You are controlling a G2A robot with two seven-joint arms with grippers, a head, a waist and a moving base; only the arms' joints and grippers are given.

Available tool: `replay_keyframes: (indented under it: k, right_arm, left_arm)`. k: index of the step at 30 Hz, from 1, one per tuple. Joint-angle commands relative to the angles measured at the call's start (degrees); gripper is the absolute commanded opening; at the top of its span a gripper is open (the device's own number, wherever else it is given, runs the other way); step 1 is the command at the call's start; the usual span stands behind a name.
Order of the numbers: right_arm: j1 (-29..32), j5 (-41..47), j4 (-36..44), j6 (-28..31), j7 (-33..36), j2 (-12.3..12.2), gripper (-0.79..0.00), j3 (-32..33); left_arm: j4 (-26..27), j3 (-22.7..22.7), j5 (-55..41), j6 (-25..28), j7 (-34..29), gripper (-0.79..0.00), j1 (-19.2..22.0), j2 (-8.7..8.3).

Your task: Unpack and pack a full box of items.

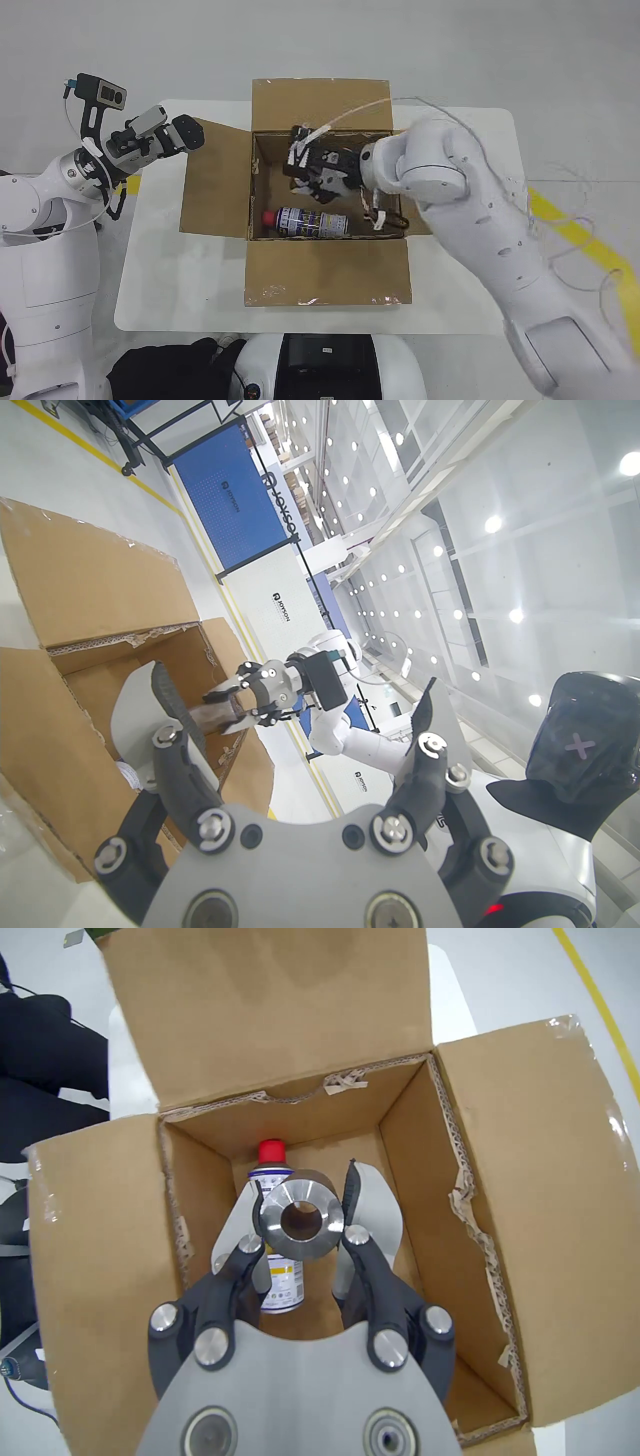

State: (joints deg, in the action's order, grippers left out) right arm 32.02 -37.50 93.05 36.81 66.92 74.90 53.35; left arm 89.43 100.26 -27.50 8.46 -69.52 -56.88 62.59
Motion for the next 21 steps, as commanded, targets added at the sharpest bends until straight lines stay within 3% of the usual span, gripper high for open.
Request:
replay_keyframes:
  k: [1, 10, 15, 21]
  right_arm:
    - [2.13, -0.02, 4.25, -1.83, 2.38, -1.02, -0.785, 2.75]
    - [11.29, -2.3, 19.78, -8.26, 8.82, -5.87, -0.785, 12.01]
    - [15.09, -1.97, 25.08, -8.55, 9.11, -8.28, -0.785, 16.07]
    - [15.09, -1.97, 25.08, -8.55, 9.11, -8.28, -0.785, 16.07]
  left_arm:
    - [0.0, 0.0, 0.0, 0.0, 0.0, 0.0, 0.0, 0.0]
    - [0.0, 0.0, 0.0, 0.0, 0.0, 0.0, 0.0, 0.0]
    - [0.0, 0.0, 0.0, 0.0, 0.0, 0.0, 0.0, 0.0]
    - [0.0, 0.0, 0.0, 0.0, 0.0, 0.0, 0.0, 0.0]
